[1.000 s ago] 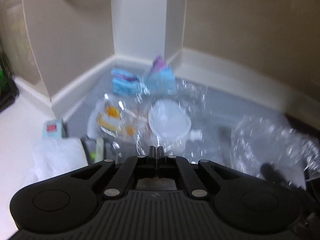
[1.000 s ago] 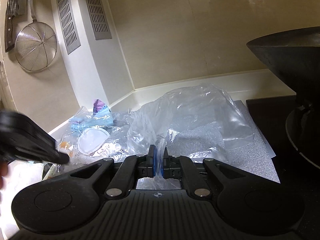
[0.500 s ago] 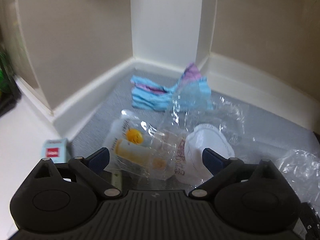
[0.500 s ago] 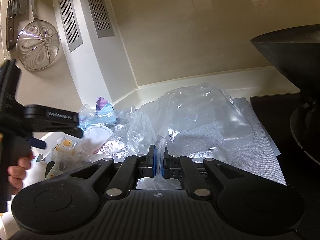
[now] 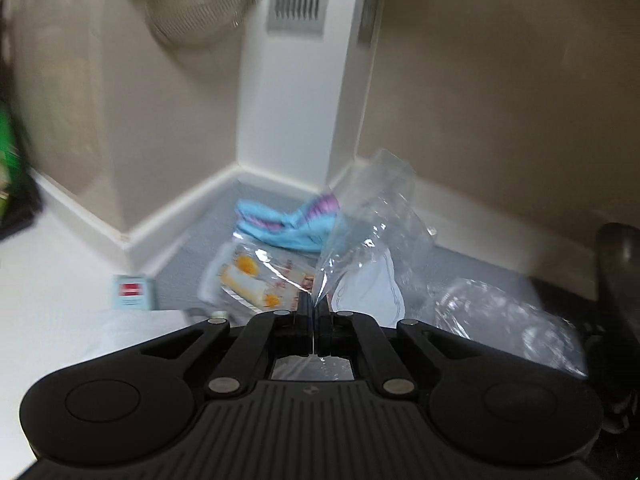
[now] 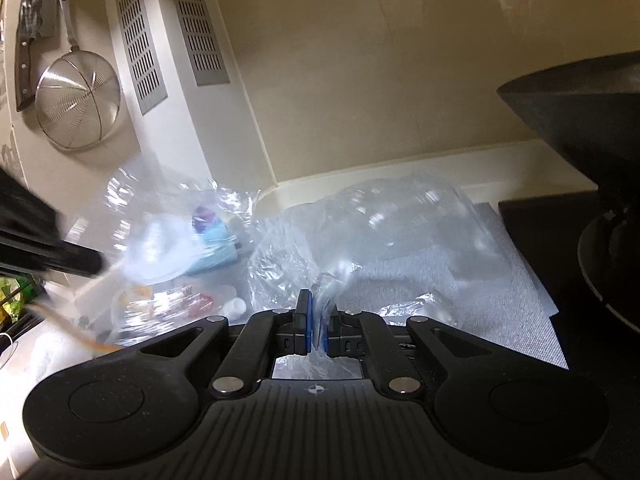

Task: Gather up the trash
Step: 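Grasp a clear plastic bag with the right gripper while the left grasps another clear bag, then lift both clear plastic bags off the mat and carry them toward the bin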

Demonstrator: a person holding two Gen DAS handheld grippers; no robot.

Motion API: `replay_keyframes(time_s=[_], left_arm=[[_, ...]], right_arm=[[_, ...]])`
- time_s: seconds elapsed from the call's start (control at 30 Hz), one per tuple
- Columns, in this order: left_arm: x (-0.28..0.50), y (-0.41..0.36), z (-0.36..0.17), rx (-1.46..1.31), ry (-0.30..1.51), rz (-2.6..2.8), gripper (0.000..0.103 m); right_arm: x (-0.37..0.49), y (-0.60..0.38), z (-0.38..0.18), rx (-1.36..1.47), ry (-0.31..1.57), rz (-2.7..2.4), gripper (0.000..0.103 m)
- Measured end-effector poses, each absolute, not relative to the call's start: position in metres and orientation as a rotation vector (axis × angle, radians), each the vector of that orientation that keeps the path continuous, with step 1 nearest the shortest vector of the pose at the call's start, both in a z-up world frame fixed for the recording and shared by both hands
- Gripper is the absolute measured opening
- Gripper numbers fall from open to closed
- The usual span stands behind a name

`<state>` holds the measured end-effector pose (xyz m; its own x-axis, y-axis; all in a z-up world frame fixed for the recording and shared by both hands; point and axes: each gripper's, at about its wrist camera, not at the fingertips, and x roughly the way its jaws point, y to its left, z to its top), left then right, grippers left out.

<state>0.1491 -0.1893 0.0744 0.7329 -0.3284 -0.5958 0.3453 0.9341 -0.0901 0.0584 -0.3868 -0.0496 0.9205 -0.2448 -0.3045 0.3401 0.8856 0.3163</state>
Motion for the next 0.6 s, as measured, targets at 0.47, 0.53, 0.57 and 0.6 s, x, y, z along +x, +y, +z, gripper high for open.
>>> replay_keyframes(time_s=[0.47,0.53,0.57,0.6], left_arm=[[-0.051,0.007,0.084,-0.104,0.628,-0.167,0.000],[-0.077,0.036,0.078,-0.114,0.636,-0.116,0.000],[-0.088,0.047,0.075,-0.118,0.646,-0.097,0.000],[-0.098,0.058,0.071,-0.124,0.653,-0.079,0.000]], right_arm=[[0.026,-0.369,-0.043,0.272,0.187,-0.302,0.005],[0.004,-0.359,-0.036,0.250,0.180,-0.261,0.005],[-0.009,-0.353,-0.033,0.224,0.177,-0.246,0.005],[-0.022,-0.346,-0.028,0.203,0.170,-0.230,0.005]])
